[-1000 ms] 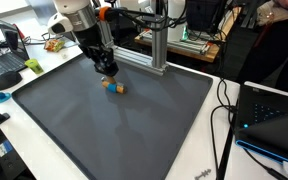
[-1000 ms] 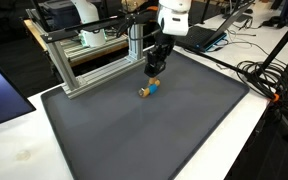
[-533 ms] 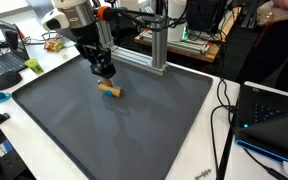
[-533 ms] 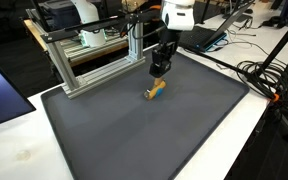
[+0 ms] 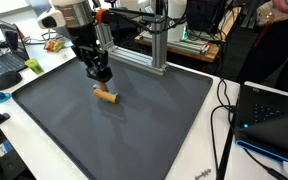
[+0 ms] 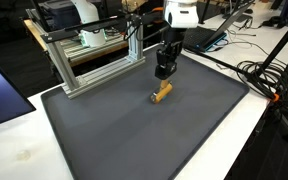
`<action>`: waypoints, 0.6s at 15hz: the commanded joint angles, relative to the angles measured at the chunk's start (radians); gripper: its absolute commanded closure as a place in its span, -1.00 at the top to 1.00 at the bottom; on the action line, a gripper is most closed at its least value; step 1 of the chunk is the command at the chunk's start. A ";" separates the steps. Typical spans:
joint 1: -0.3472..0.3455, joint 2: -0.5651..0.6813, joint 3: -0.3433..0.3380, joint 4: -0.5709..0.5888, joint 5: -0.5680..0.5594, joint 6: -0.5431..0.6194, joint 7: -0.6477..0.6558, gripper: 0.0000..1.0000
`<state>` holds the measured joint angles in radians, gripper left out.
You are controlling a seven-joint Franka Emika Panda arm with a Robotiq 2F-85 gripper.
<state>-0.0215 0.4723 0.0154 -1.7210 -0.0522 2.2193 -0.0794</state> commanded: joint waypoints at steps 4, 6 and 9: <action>-0.010 0.019 0.019 -0.003 0.066 0.082 -0.016 -0.56; -0.007 0.023 0.016 -0.003 0.064 0.090 -0.011 -0.56; -0.009 0.025 0.018 -0.007 0.071 0.112 -0.013 -0.56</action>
<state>-0.0225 0.4874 0.0171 -1.7221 -0.0228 2.3029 -0.0802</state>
